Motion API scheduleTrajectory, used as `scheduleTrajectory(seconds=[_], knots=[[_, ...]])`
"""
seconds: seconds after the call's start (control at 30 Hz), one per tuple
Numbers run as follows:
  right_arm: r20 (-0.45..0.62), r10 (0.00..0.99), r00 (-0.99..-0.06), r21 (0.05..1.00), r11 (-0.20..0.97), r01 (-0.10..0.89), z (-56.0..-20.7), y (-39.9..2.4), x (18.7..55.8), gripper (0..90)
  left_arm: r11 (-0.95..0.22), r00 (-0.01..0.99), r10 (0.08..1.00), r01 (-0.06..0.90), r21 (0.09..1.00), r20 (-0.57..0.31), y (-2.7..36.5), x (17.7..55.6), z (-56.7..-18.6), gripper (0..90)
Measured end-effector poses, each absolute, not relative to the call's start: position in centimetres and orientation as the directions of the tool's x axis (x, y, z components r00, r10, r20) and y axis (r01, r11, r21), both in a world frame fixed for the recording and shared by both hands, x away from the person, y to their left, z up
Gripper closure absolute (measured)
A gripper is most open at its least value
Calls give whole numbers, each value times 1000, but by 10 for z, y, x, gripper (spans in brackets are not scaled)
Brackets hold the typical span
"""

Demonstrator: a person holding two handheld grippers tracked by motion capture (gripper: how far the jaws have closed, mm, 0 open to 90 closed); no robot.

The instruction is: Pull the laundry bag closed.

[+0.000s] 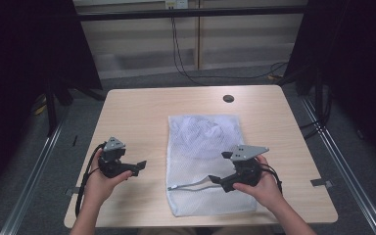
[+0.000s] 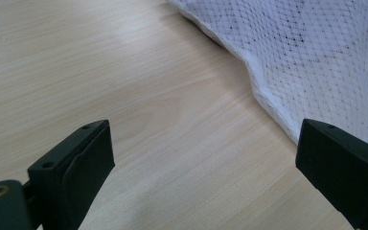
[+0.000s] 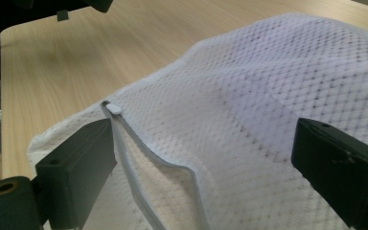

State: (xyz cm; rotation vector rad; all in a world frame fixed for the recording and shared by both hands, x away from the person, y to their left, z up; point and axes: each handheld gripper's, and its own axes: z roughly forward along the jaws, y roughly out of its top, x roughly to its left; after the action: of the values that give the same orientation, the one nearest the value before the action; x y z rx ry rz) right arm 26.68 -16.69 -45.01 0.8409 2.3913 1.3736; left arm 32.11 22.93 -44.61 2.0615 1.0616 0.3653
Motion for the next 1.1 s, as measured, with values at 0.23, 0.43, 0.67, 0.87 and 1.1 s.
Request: scheduleTrajectory(seconds=[0.23, 0.43, 0.67, 0.87, 1.1], knots=[[84, 573, -815, 851, 385, 358, -452, -153, 267, 74, -350, 612, 785, 565, 747, -95, 229, 321, -446, 56], [95, 556, -826, 850, 386, 358, -452, -142, 267, 75, -359, 613, 785, 569, 740, -91, 229, 321, -446, 57], [95, 536, -839, 846, 401, 352, -454, -129, 268, 76, -350, 610, 786, 574, 740, -102, 228, 321, -447, 57], [100, 521, -847, 844, 406, 350, -454, -119, 269, 83, -352, 612, 785, 574, 740, -101, 228, 321, -446, 57], [108, 517, -849, 844, 404, 353, -457, -110, 270, 87, -356, 615, 782, 573, 738, -100, 228, 321, -446, 58]])
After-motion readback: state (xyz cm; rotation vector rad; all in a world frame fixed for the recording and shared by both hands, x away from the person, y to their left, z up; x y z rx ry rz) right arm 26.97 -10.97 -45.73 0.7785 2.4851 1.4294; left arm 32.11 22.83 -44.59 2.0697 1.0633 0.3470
